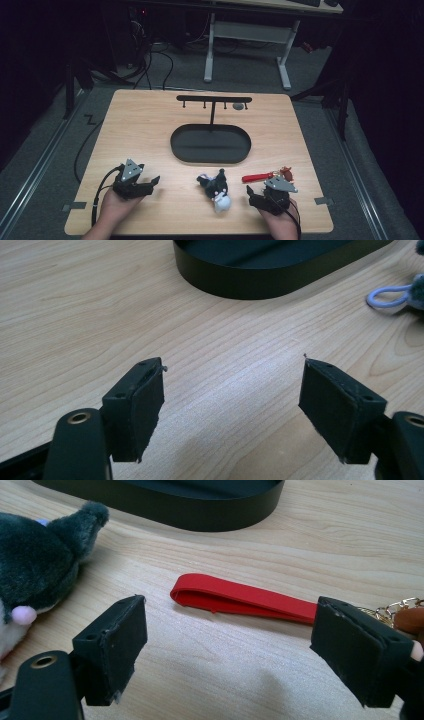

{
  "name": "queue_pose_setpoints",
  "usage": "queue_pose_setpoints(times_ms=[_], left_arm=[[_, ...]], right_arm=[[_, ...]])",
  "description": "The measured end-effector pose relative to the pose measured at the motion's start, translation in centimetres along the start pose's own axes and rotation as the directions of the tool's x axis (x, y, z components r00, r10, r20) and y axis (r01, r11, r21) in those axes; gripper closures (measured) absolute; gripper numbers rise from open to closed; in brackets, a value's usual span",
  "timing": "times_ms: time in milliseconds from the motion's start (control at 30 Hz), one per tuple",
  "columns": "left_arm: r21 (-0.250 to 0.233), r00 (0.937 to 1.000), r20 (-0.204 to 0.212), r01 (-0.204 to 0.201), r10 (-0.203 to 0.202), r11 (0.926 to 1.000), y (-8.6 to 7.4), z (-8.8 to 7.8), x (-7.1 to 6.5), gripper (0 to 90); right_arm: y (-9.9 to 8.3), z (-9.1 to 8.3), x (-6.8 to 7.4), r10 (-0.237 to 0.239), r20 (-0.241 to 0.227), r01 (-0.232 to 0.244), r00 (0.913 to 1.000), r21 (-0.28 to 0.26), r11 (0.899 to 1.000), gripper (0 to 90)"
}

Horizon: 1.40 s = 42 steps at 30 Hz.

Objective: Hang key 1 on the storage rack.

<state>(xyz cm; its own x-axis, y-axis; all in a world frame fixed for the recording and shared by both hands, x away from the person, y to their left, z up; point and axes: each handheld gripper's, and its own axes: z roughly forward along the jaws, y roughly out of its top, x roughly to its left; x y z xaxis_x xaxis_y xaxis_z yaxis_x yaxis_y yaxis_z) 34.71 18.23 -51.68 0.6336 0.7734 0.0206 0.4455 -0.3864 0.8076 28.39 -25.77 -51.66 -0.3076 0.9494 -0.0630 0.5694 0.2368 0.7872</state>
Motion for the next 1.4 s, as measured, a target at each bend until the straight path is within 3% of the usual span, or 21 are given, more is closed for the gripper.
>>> queue_pose_setpoints(times_ms=[267,400,467,600,700,1100,1400], left_arm=[[-0.033,0.9994,0.034,-0.003,0.004,0.9995,0.3,0.1,0.0,26.6],[-0.043,0.9986,0.053,0.003,0.000,0.9991,0.4,0.2,0.0,26.2],[-0.044,0.9978,0.063,-0.016,0.019,0.9989,0.5,0.3,-0.1,26.0],[-0.046,0.9964,0.058,-0.060,0.062,0.9972,0.6,0.3,-0.4,26.0],[-0.050,0.9959,0.055,-0.070,0.073,0.9963,0.6,0.4,-0.6,25.9],[-0.069,0.9949,0.062,-0.075,0.079,0.9948,0.7,-0.1,-0.8,25.5],[-0.059,0.9945,0.063,-0.079,0.083,0.9951,0.6,0.1,-1.1,25.5]], right_arm=[[0.3,0.1,0.1,0.001,-0.007,0.000,1.0000,0.059,0.998,14.9],[0.4,-0.1,0.1,-0.012,-0.001,0.012,0.9999,0.055,0.998,17.7],[0.7,-0.3,-0.2,-0.004,0.002,0.004,1.0000,0.072,0.997,17.8],[1.0,-0.6,-0.6,0.004,0.020,-0.006,0.9998,0.115,0.993,18.4],[1.2,-0.8,-0.6,0.004,0.022,-0.007,0.9997,0.141,0.990,20.6],[3.4,-1.5,-0.4,-0.047,0.018,0.041,0.9988,0.232,0.972,23.0],[3.9,-1.5,-0.5,-0.057,-0.030,0.063,0.9979,0.273,0.960,25.3]])
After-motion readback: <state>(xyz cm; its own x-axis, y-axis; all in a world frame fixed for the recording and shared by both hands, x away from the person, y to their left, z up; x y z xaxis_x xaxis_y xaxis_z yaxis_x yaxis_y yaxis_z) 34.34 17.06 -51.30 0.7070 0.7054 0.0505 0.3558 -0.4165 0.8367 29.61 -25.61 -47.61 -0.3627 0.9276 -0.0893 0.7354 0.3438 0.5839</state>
